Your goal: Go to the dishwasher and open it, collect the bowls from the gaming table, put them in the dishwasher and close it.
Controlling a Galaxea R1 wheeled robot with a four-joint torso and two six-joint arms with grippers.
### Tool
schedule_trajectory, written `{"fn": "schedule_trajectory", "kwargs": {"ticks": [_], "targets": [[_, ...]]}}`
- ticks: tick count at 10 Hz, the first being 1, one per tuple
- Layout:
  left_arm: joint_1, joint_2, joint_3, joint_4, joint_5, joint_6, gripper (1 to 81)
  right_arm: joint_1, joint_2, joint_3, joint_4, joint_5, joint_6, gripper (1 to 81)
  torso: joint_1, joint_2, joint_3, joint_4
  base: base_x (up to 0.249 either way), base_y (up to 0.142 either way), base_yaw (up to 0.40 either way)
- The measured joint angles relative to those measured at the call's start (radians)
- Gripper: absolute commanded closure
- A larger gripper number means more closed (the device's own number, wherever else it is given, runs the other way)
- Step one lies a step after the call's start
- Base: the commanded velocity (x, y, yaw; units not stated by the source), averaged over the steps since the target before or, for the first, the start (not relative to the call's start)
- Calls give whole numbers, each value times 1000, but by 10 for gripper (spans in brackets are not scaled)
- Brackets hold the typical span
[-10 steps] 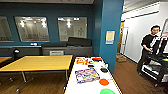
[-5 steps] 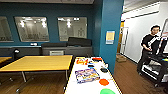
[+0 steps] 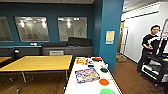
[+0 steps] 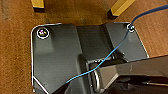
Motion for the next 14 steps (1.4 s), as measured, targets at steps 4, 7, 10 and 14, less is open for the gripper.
{"fn": "schedule_trajectory", "kwargs": {"ticks": [4,7,10,14], "targets": [[0,-1,0,-4,0,0,10,61,-391,363,55,99,26,10,0,0,0,0,0,0,0],[0,3,0,-7,0,0,10,214,-611,634,120,113,33,10,0,0,0,0,0,0,0],[0,4,0,-7,0,-1,10,399,-691,746,205,96,37,10,0,0,0,0,0,0,0],[0,5,0,-22,0,-1,10,663,-783,759,353,-33,44,10,0,0,0,0,0,0,0]]}}
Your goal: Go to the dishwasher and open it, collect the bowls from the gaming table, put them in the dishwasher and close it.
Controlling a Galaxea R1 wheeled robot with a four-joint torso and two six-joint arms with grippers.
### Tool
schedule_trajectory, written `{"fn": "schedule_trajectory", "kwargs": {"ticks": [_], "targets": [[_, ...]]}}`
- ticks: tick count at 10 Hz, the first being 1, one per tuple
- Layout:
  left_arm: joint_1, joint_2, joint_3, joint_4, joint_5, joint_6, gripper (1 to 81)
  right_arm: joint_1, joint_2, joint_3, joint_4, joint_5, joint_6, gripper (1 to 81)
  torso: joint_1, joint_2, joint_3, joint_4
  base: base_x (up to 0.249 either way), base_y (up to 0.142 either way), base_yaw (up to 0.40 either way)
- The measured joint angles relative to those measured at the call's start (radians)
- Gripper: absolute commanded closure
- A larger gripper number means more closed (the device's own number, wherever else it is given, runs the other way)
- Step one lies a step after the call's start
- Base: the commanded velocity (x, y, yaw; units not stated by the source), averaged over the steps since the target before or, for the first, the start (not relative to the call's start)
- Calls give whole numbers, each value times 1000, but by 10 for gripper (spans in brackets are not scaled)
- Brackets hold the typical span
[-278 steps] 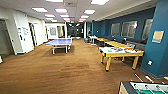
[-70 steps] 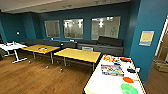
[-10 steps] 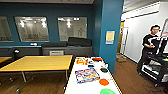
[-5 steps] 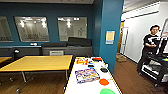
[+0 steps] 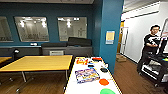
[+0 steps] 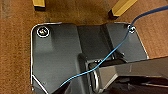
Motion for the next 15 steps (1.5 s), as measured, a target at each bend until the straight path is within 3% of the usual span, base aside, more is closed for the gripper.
{"fn": "schedule_trajectory", "kwargs": {"ticks": [4,6,10,15], "targets": [[0,-6,0,-15,0,0,10,153,-5,-73,98,-190,4,10,0,0,0,0,0,0,0],[0,-5,0,-15,0,0,10,190,0,-86,108,-224,4,10,0,0,0,0,0,0,0],[0,-6,0,-15,1,0,10,347,53,-147,108,-379,5,10,0,0,-7,0,0,0,0],[-14,-12,0,-27,-1,0,10,346,182,-279,108,-416,16,10,0,1,-128,0,0,0,0]]}}
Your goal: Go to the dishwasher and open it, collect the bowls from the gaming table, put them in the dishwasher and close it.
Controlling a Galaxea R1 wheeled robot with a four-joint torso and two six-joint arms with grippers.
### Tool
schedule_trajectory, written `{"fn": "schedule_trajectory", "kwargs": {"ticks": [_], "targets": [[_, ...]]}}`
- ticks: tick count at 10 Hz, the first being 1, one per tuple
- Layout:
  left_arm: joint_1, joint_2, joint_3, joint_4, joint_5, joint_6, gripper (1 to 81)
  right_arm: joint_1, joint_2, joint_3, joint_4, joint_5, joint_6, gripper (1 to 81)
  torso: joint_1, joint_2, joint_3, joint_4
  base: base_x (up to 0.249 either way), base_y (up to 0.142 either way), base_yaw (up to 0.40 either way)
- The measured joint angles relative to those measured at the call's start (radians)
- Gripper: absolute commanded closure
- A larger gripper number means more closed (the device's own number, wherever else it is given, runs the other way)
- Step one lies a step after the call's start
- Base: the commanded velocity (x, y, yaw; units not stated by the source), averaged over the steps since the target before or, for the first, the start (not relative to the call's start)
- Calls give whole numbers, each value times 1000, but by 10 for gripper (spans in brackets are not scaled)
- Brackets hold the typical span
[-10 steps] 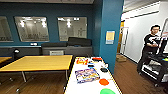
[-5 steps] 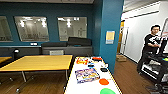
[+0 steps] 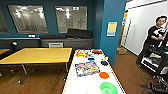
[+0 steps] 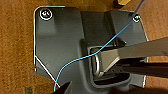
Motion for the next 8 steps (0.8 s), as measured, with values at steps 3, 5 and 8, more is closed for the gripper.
{"fn": "schedule_trajectory", "kwargs": {"ticks": [3,5,8], "targets": [[-12,0,0,-4,-4,0,10,1,41,-40,1,1,10,10,1,1,-88,0,0,0,0],[-16,-3,0,-10,-5,0,10,8,70,-76,1,1,21,10,1,1,-141,0,0,0,0],[-26,-2,0,-14,-9,0,10,40,127,-112,2,1,25,10,1,2,-154,0,0,0,0]]}}
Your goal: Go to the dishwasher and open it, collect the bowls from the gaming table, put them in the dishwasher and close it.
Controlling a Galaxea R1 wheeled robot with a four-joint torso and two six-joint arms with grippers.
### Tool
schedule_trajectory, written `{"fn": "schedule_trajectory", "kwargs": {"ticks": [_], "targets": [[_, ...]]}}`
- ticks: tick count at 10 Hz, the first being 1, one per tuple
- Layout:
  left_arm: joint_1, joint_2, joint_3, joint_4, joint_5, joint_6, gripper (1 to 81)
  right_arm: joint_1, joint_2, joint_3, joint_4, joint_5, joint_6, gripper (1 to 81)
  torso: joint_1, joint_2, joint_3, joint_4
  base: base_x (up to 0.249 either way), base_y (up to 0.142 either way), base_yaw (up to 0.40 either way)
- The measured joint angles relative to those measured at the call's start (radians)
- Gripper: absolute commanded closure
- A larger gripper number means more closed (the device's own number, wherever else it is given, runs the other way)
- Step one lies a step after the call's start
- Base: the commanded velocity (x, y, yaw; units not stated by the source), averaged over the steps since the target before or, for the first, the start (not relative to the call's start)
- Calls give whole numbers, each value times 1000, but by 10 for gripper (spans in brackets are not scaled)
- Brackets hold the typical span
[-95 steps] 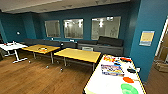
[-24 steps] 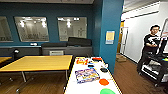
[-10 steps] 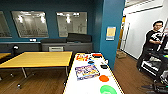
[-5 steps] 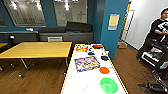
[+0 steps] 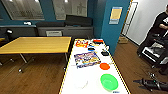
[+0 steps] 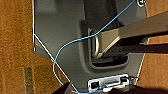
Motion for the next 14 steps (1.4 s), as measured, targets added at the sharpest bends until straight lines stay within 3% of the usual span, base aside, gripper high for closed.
{"fn": "schedule_trajectory", "kwargs": {"ticks": [4,9,12,14], "targets": [[0,-2,0,-8,0,0,10,0,114,-123,1,1,13,10,0,0,0,0,0,0,0],[1,-3,0,-9,0,0,10,-20,241,-308,1,10,152,10,0,0,0,0,0,0,0],[1,-8,-1,-17,1,0,10,-31,309,-379,0,130,173,10,1,0,-1,0,0,0,0],[0,-11,-1,-26,1,0,10,-31,360,-440,0,144,177,10,1,0,-1,0,0,0,0]]}}
